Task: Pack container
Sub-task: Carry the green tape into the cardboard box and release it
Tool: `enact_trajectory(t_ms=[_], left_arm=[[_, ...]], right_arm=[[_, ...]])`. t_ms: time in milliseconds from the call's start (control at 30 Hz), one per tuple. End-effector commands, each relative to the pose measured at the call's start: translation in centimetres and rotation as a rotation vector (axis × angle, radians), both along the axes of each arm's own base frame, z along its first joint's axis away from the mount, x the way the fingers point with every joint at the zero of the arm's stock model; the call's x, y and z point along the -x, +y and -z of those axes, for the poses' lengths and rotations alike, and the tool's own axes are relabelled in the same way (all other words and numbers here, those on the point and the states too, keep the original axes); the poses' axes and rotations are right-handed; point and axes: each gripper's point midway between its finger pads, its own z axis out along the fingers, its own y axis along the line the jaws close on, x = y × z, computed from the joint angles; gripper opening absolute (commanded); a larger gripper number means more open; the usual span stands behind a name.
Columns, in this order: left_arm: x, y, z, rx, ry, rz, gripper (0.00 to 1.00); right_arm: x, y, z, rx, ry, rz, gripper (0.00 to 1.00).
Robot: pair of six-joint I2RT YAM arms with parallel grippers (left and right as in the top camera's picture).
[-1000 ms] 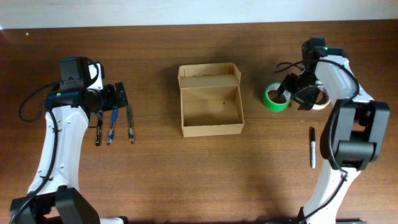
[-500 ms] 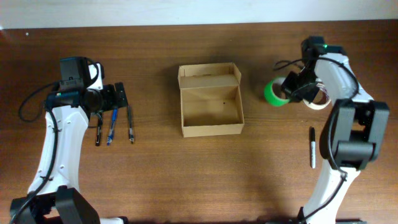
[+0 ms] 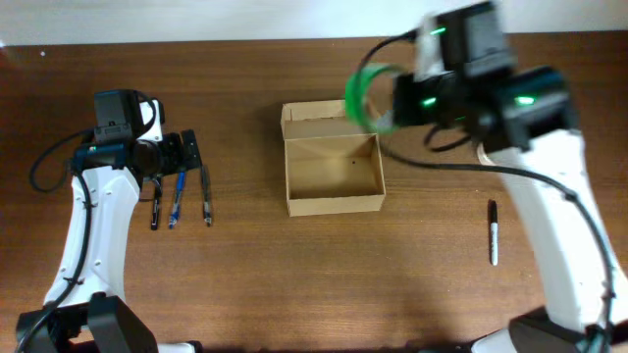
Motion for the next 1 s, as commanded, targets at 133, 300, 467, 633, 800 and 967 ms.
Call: enact_trajectory(t_ms=[133, 300, 467, 633, 800, 967], left_arm=[[-0.4, 0.4, -0.4, -0.018, -0.008, 0.006, 0.99], [-0.4, 0.4, -0.4, -0.018, -0.008, 0.006, 0.99], [-0.4, 0.4, -0.4, -0.018, -0.008, 0.006, 0.99], [-0.4, 0.4, -0.4, -0.018, -0.009, 0.006, 0.99], [-0.4, 0.4, -0.4, -0.018, -0.009, 0.006, 0.99], [-0.4, 0.4, -0.4, -0.018, -0.009, 0.006, 0.99]], right_arm=[[-1.6, 4.4, 10.2, 0.261, 0.155, -0.115, 0.04], [-2.3, 5.3, 16.7, 0.320, 0.293, -0.135, 0.04], [-1.5, 6.8, 20.6, 0.322, 0.391, -0.176, 0.04], [-1.9, 7.4, 22.0, 0.324, 0.394, -0.181, 0.04], [-2.2, 7.8, 23.6, 0.323, 0.407, -0.167, 0.04], [-2.4, 8.0, 24.6, 0.318, 0.420, -0.163, 0.04]])
